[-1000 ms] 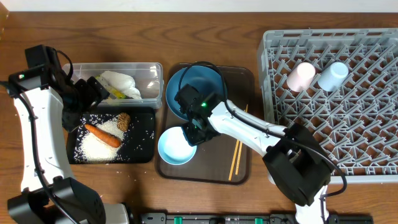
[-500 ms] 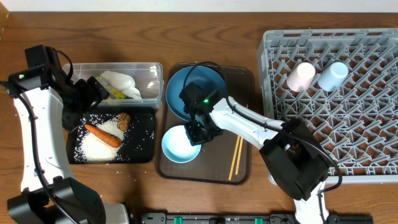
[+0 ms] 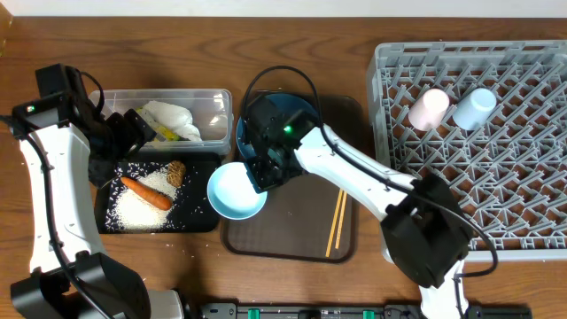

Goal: Sort waste into correct bins and load items into the dishwasher rack
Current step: 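Lift the light-blue bowl and carry it right over the rack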

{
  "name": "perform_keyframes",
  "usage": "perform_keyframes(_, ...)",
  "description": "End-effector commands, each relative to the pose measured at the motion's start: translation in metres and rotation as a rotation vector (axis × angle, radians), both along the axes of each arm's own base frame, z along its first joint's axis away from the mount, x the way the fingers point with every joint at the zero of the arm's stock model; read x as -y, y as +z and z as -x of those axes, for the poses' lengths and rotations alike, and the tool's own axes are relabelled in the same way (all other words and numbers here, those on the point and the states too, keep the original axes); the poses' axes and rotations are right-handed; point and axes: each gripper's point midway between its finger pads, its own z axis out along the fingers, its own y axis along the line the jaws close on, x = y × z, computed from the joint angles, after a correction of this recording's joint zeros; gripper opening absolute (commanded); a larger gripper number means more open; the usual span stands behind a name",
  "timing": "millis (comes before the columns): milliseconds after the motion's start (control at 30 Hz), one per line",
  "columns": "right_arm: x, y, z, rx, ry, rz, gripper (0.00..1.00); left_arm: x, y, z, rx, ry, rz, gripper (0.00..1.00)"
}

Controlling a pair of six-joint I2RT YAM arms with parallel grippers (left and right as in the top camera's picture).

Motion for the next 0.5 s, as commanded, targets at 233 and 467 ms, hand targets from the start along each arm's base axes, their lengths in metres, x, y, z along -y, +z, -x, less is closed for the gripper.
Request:
perform_keyframes(233,0.062,0.106,-0.064,0.373,-0.158,0.024,0.01,-0.002,0.004,0.002,0.011,0.005,-0.011,0.98)
perform_keyframes(467,0.184,0.176,-0.100,0.699,-0.381,0.329,0.01,-0.002,0.004,0.002,0.011,0.005,-0.011,0.98)
